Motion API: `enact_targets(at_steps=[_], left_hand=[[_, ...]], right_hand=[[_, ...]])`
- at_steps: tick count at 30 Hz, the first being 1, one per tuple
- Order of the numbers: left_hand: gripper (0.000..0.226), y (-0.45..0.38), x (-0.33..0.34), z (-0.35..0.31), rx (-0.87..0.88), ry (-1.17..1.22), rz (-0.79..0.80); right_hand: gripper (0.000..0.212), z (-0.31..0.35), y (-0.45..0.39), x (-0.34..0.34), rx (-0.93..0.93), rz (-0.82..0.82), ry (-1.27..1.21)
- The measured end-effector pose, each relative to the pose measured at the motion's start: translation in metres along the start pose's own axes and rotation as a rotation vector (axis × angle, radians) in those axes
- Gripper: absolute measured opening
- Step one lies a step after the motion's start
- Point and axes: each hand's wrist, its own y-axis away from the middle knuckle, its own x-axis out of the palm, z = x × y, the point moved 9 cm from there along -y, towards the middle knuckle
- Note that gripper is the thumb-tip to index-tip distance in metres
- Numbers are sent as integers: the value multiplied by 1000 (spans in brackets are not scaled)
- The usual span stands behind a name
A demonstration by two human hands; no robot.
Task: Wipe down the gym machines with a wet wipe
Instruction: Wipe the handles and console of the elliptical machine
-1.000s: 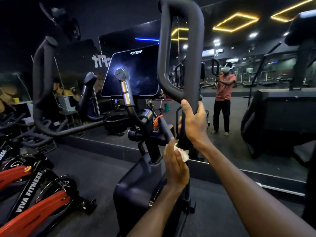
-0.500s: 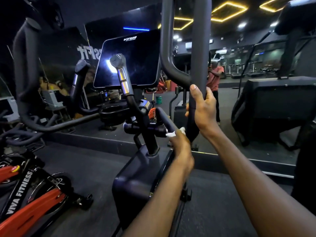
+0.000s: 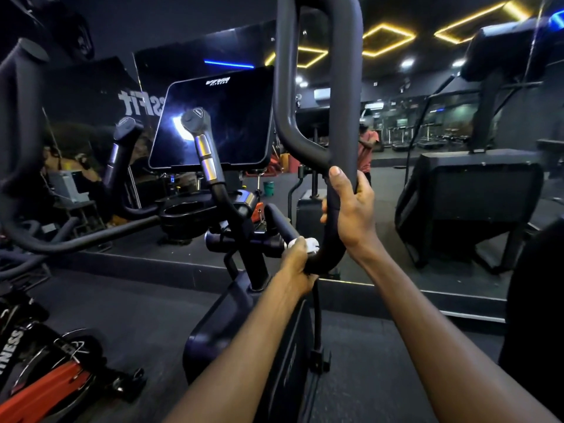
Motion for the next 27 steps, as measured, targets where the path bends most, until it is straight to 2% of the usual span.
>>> enact_targets(at_steps=[3,5,7,11,13,16,19,24,27], left_hand=[[9,-34,-2,-5,-46,-138,45],[20,-49,-4,-23,-24,-188,33],[33,-61,-7,-39,-23,-203,9],[28,-115,-22,-48,58,-259,-44],[39,-142,-22,-43,67,-220,-47],[45,-98,-11,-48,114,-139,-42],[30,-28,3,-55,155,-134,-50],[34,42,7,-27,42,-217,18],[33,74,1,-6,22,-73,-75]], right_hand=[[16,0,-1,1,-3,17,-25],[15,-1,-1,0,-1,19,-29],[15,-2,-2,-1,-1,19,-46],[23,-7,-5,0,-4,47,-83],[23,-9,-7,1,-13,49,-87],[18,-13,-9,-1,-11,51,-76],[18,-15,-10,0,8,60,-84],[20,-7,-4,-1,10,86,17],[32,-2,2,-5,51,229,118]])
